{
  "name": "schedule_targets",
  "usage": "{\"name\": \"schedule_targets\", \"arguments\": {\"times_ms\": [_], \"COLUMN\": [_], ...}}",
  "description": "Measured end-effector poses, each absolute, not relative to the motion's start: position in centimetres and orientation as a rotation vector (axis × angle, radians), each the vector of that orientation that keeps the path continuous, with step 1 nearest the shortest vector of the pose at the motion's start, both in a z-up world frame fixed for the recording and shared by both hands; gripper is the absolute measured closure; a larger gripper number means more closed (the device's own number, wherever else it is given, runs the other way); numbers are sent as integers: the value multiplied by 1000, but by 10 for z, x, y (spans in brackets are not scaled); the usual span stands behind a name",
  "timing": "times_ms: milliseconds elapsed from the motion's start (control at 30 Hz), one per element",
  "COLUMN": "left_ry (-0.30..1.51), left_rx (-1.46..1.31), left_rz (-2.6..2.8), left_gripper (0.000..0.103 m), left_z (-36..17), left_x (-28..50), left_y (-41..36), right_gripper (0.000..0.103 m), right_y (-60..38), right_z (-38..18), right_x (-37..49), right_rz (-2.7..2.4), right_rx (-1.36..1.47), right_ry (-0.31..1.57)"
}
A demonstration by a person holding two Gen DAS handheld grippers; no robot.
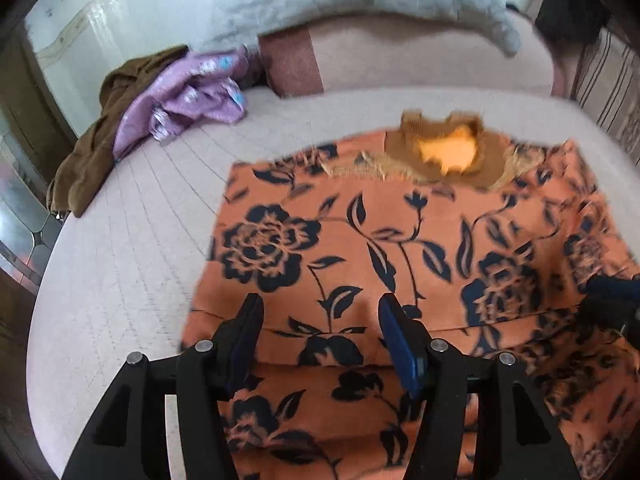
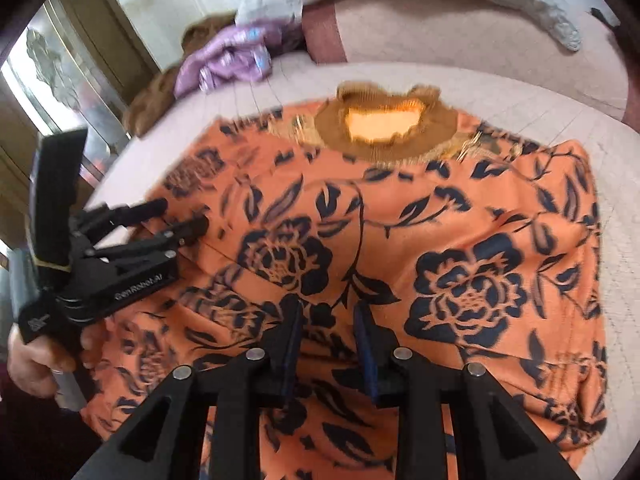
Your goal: Fold small clothes
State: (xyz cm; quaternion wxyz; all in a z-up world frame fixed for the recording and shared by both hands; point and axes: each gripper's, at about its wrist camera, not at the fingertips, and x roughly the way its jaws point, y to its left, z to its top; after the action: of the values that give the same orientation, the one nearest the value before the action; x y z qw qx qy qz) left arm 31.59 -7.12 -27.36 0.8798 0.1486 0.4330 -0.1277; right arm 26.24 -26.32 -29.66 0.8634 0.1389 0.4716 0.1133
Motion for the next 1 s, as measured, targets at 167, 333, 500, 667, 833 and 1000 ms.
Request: {"name": "schedule_targets", "arguments": {"times_ms": [167, 333, 500, 667, 833, 1000], "left_ry": [847, 857, 905, 987, 1013, 1080], "left_rx": [239, 96, -48, -83, -89, -43], "left_rz": [-206, -111, -52, -32, -46, -66], "left_gripper": [26, 21, 21, 21, 21, 22], "left_z": [-248, -244, -246, -252, -247, -257], "left_x": [278, 232, 190, 154, 138, 135], "left_y": [-28, 40, 96, 125, 134, 122], "right_gripper": [65, 24, 24, 24, 24, 24], "right_y": [-324, -370, -403, -410, -391, -381], "right_z": [-278, -282, -293, -301, -305, -317], "right_x": [217, 129, 70, 33, 16, 3], "right_rz": [142, -3, -73, -91, -58, -61], "right_rx": [489, 553, 631, 715, 716, 728], "right_ry": [907, 825, 856, 858, 892, 949]}}
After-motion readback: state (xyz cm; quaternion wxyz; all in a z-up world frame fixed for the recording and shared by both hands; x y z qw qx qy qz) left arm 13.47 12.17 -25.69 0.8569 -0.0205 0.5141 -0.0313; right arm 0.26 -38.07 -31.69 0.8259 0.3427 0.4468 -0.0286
